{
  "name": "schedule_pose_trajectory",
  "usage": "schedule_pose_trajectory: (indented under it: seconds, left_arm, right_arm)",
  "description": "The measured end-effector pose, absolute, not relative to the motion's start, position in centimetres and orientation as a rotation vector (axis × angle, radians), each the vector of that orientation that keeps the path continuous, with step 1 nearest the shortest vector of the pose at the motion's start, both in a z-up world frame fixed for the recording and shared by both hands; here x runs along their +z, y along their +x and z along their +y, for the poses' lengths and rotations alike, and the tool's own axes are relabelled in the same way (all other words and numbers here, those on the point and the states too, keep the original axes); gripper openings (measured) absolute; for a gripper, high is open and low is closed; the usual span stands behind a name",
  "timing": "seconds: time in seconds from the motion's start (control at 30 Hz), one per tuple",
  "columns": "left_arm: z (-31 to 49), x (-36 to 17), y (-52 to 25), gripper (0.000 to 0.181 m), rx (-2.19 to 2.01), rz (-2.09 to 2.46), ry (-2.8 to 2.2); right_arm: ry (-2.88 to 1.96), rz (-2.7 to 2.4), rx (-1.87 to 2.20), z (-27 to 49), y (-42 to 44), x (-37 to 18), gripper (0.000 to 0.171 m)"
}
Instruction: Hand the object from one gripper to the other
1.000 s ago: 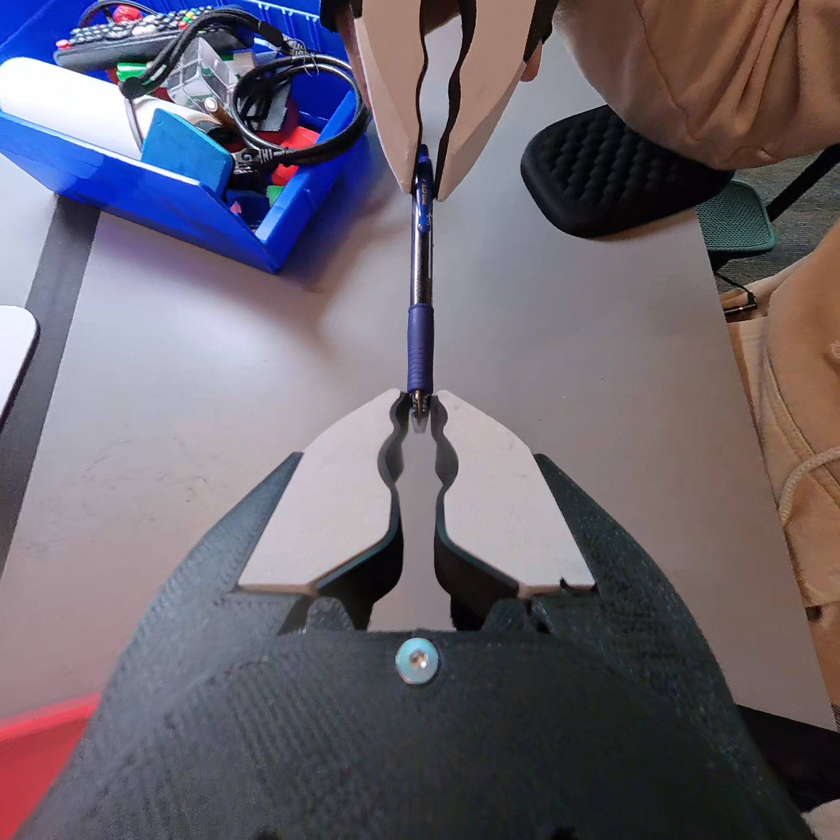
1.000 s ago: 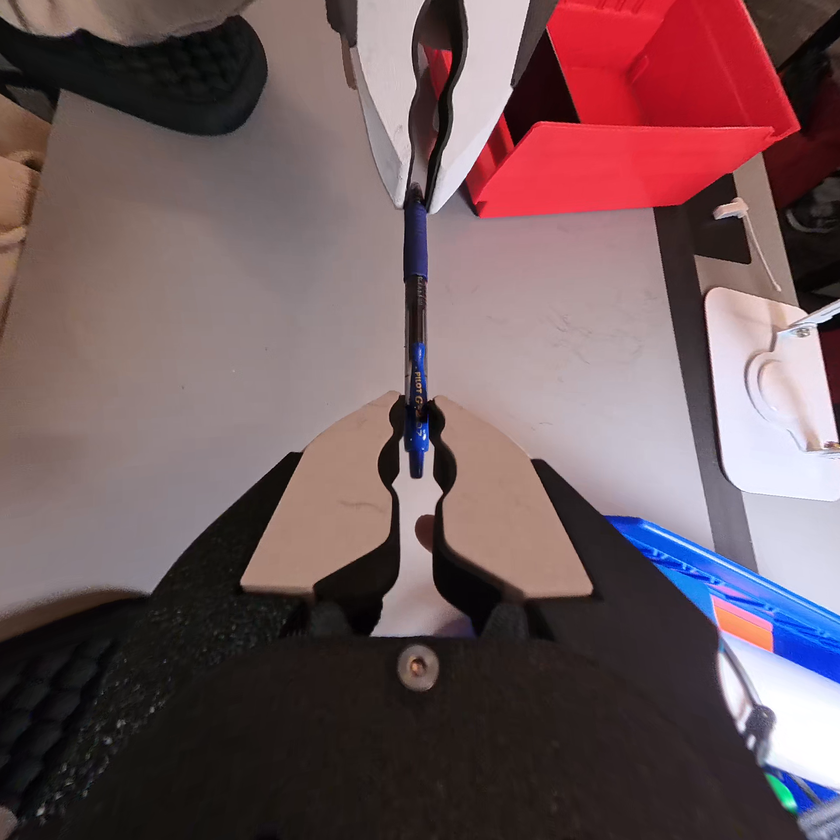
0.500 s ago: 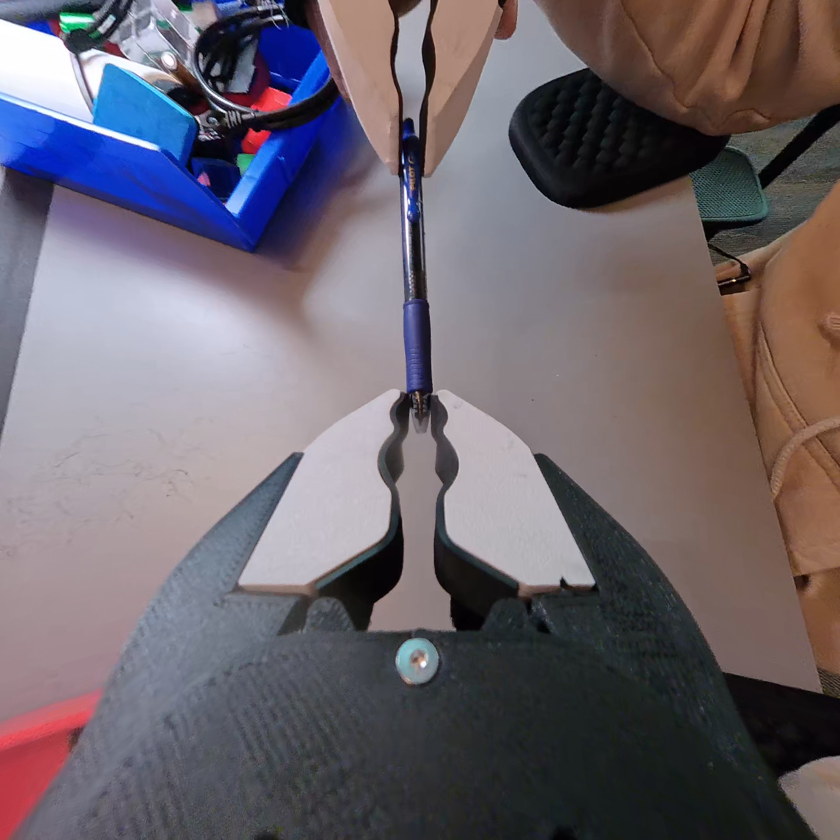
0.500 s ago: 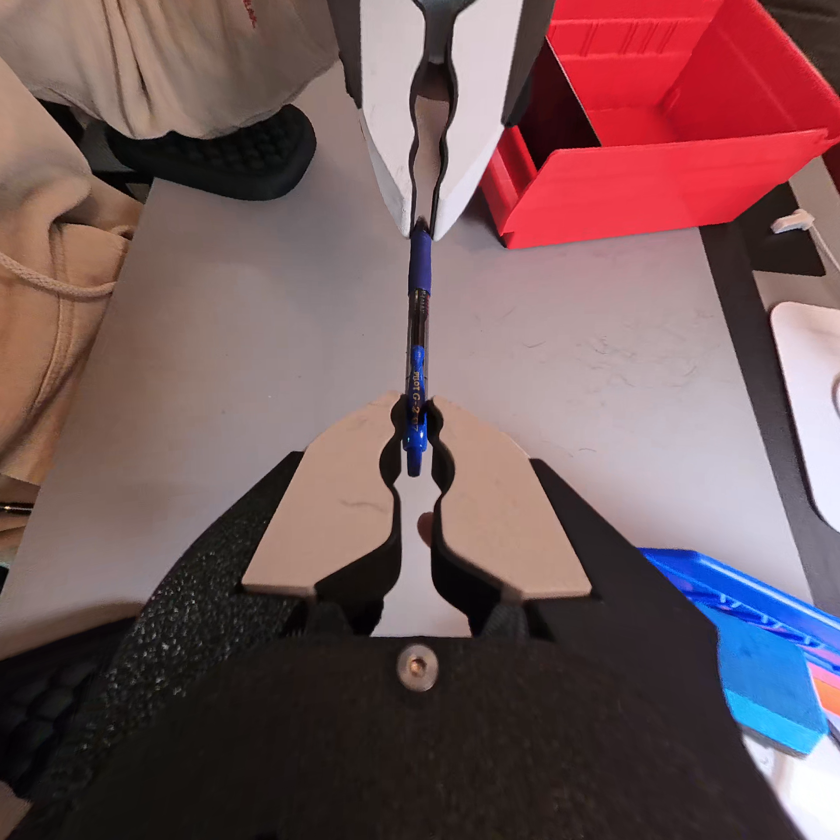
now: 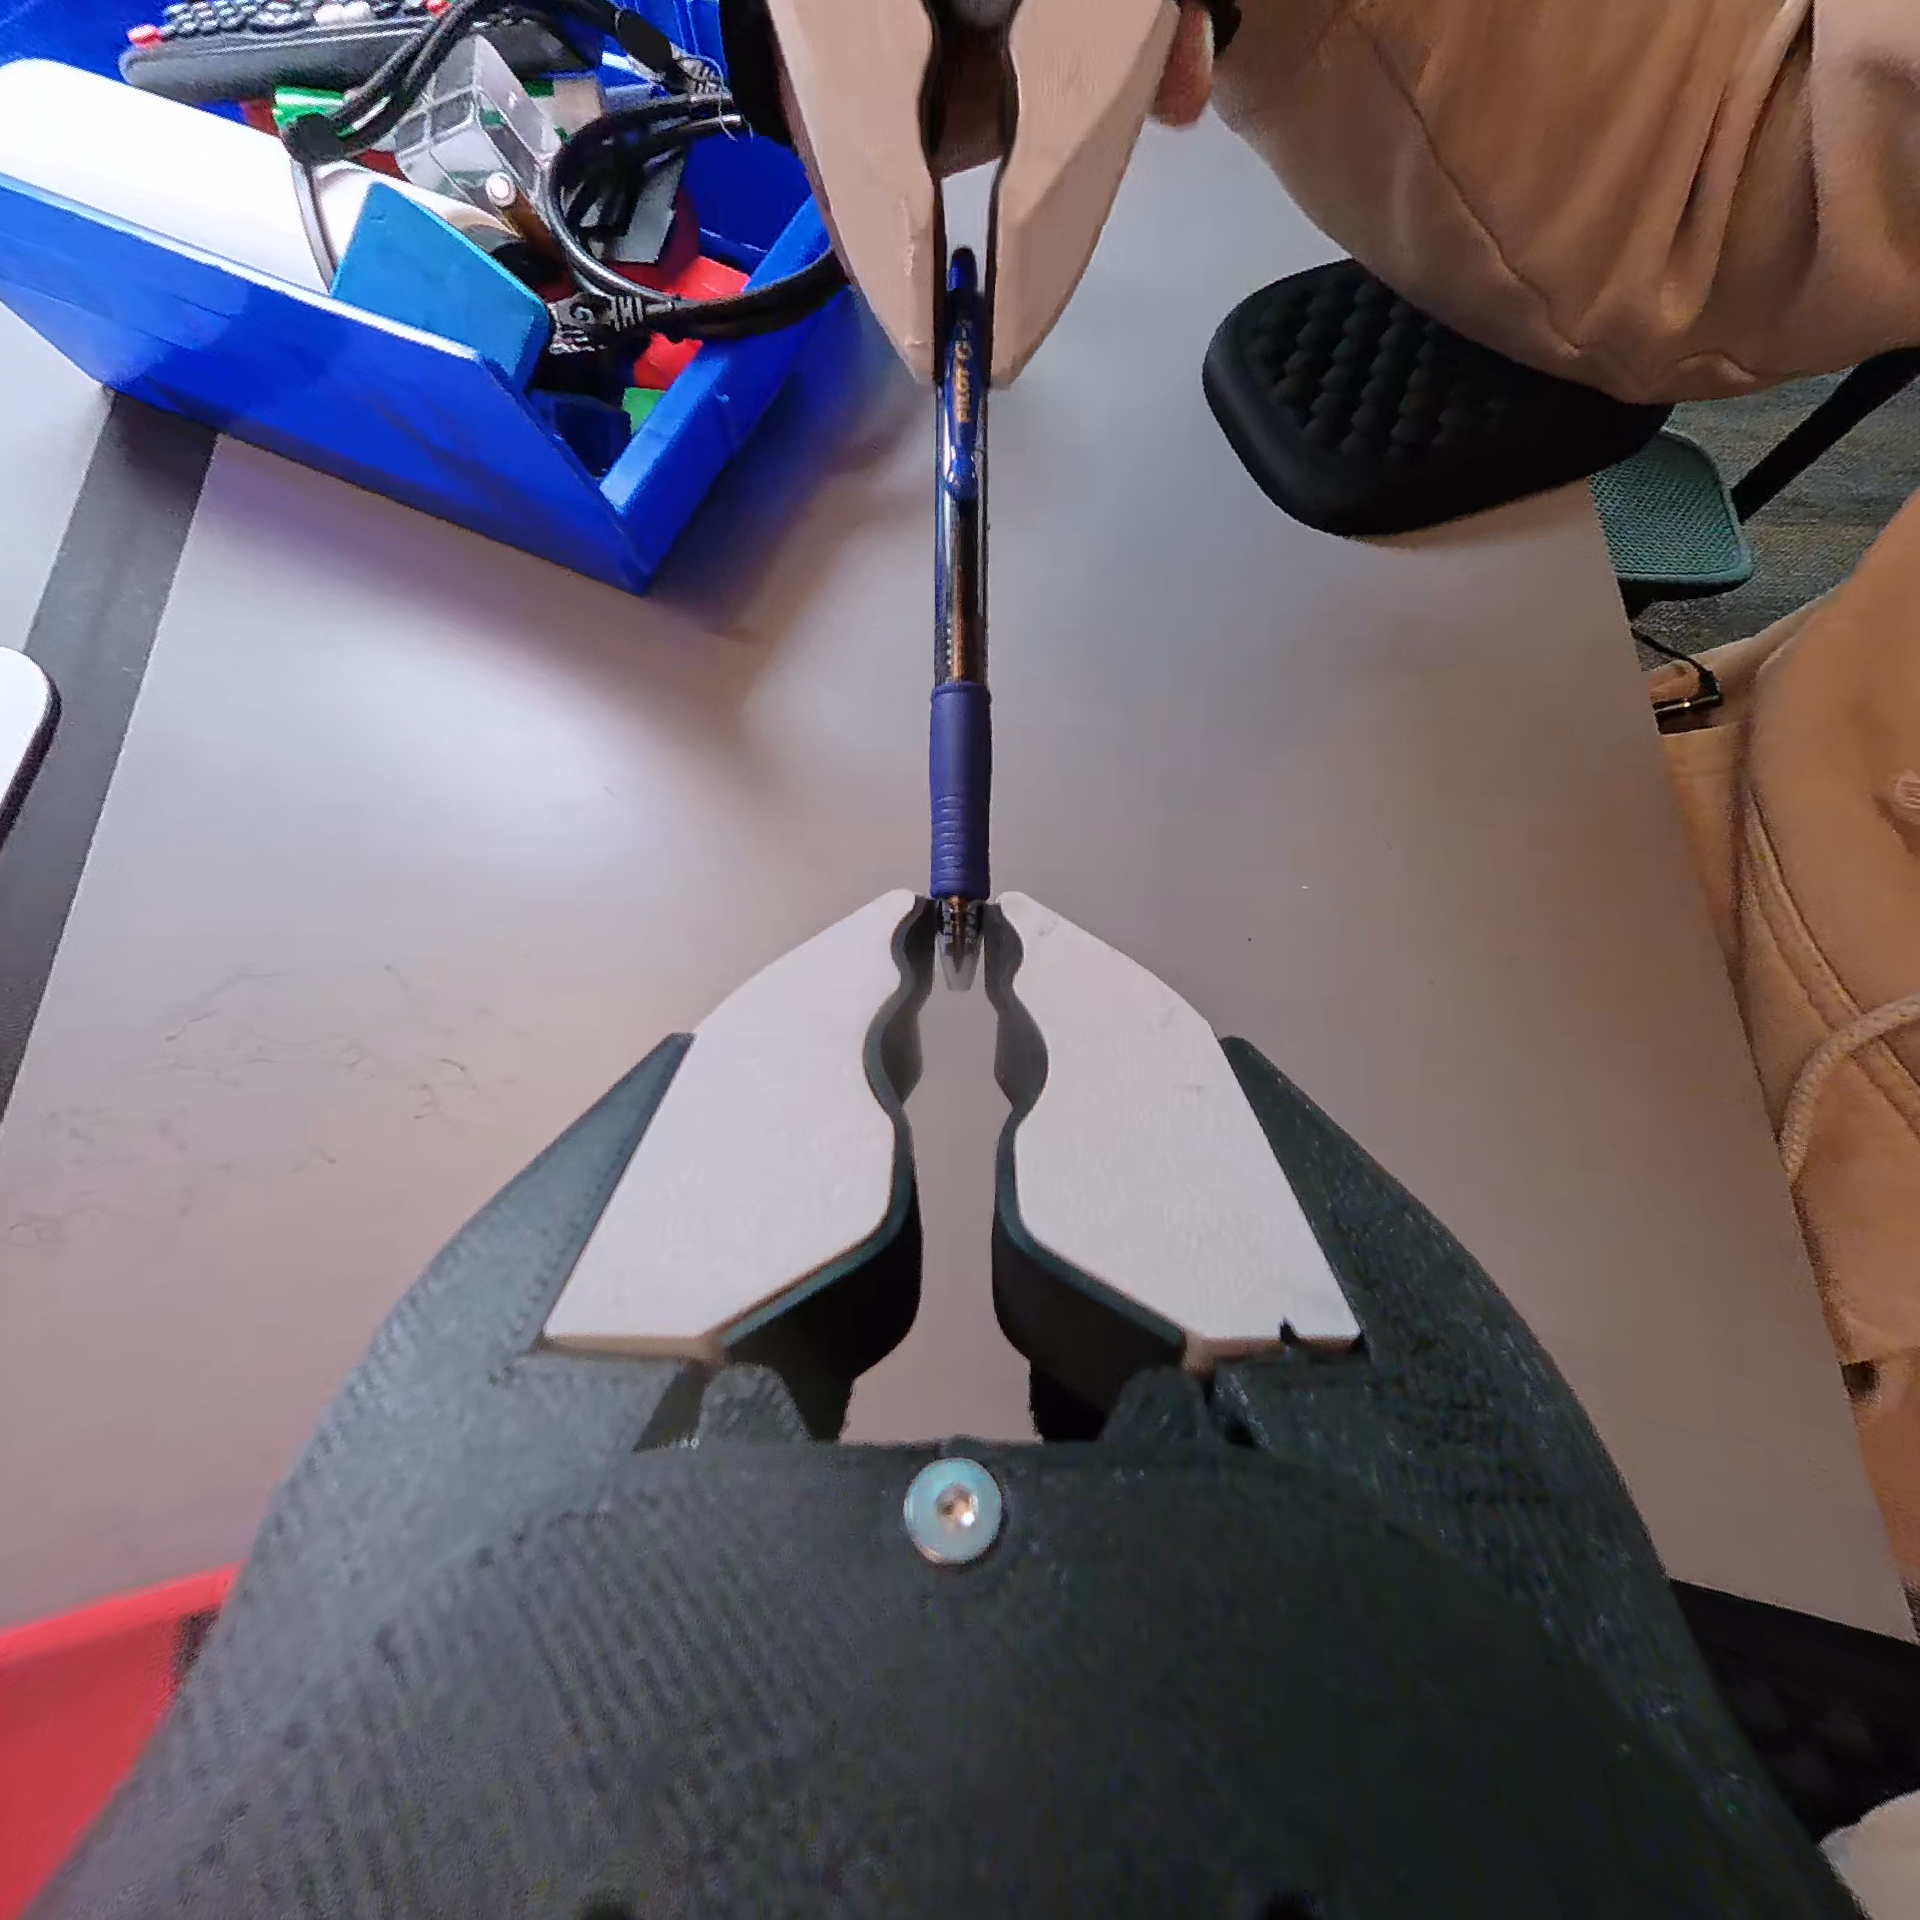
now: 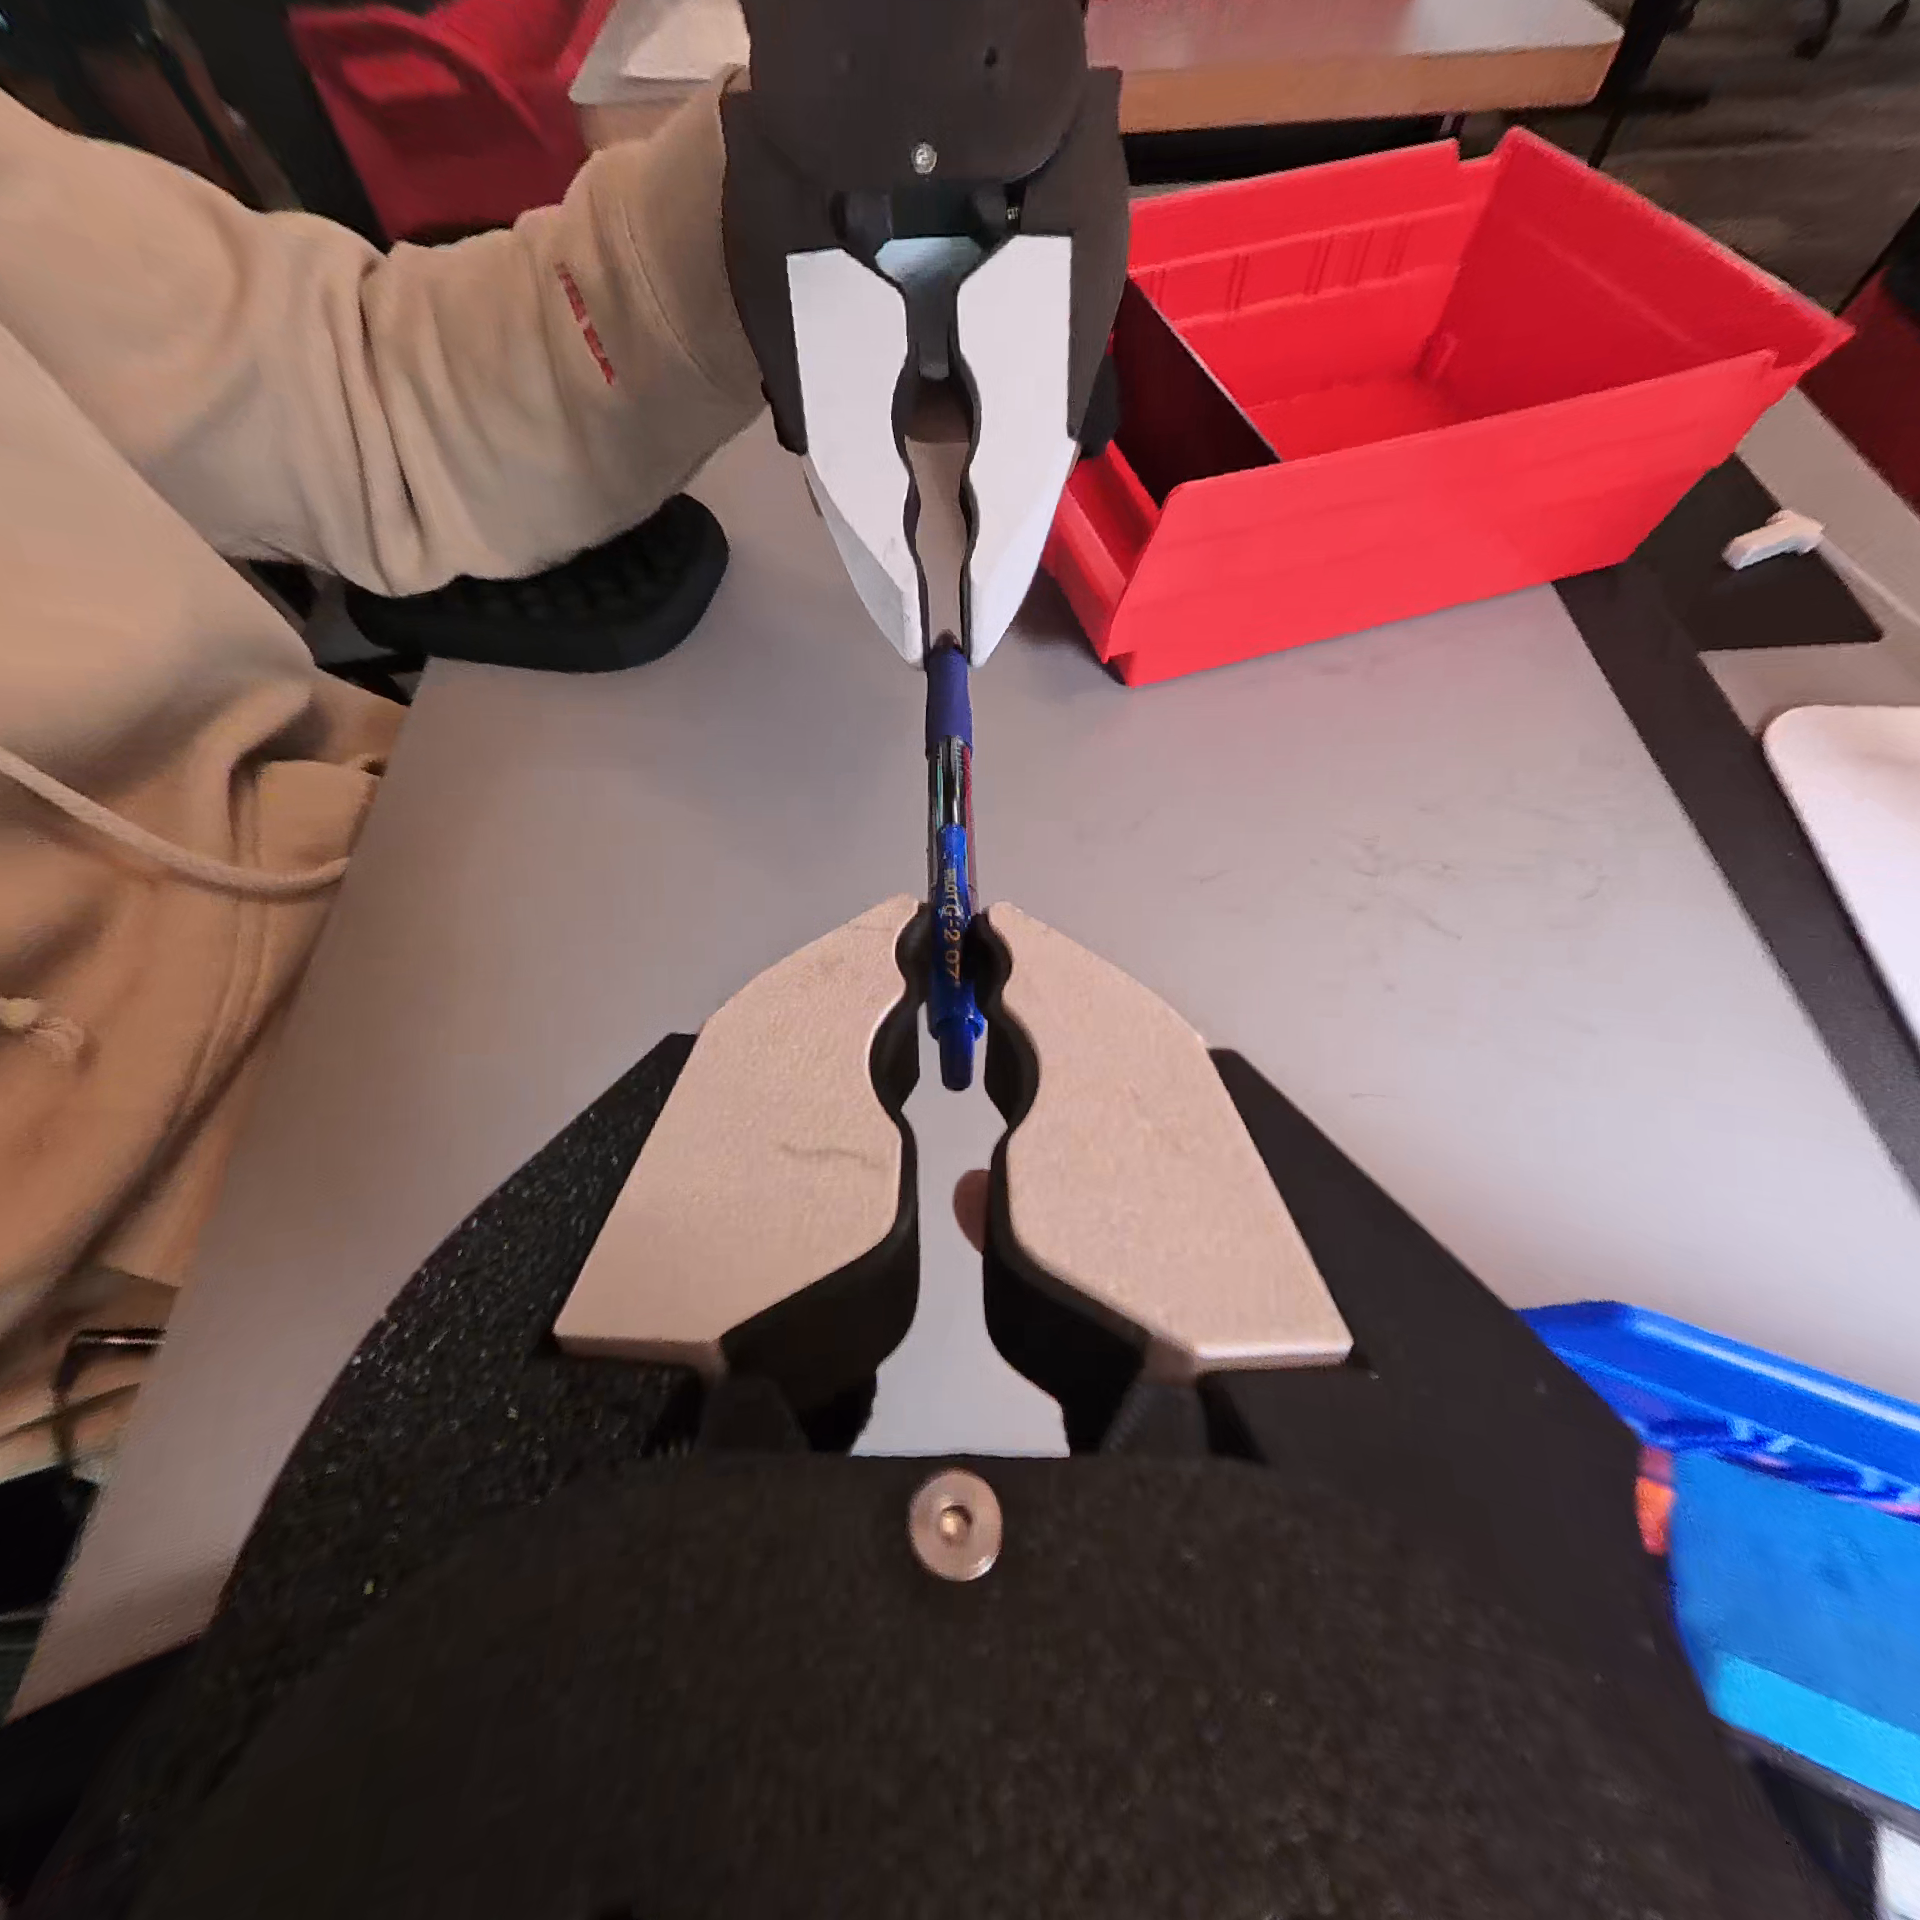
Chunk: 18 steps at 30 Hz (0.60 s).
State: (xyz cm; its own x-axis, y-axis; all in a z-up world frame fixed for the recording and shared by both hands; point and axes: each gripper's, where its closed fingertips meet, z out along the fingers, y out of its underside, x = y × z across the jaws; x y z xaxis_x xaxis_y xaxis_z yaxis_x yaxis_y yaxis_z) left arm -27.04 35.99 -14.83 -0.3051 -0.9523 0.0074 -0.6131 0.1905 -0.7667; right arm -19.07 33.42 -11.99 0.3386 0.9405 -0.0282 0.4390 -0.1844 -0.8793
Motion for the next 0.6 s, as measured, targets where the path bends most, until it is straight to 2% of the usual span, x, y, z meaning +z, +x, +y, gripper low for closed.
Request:
schedule_pose_trajectory:
  seconds: [0.13, 0.23, 0.27, 0.43, 0.6]
  left_arm:
    - [36.8, -14.3, -27.2, 0.01, -0.963, 1.937, -1.464]
    - [38.6, -11.8, -26.8, 0.033, -0.982, 1.743, -1.418]
    - [39.0, -10.7, -26.9, 0.034, -1.007, 1.683, -1.401]
    - [41.1, -7.6, -27.9, 0.03, -1.087, 1.477, -1.371]
    - [40.7, -6.6, -27.6, 0.029, -1.153, 1.425, -1.323]
  right_arm:
    - [-1.63, -1.345, 0.533, 33.5, -19.5, -11.9, 0.006]
    - [-1.636, -1.229, 0.539, 34.3, -18.5, -9.9, 0.006]
    - [-1.594, -1.166, 0.551, 34.5, -17.8, -8.5, 0.006]
    - [-1.373, -0.939, 0.665, 33.0, -13.6, -1.5, 0.007]
    - [-1.272, -0.872, 0.695, 31.8, -11.9, 1.0, 0.006]
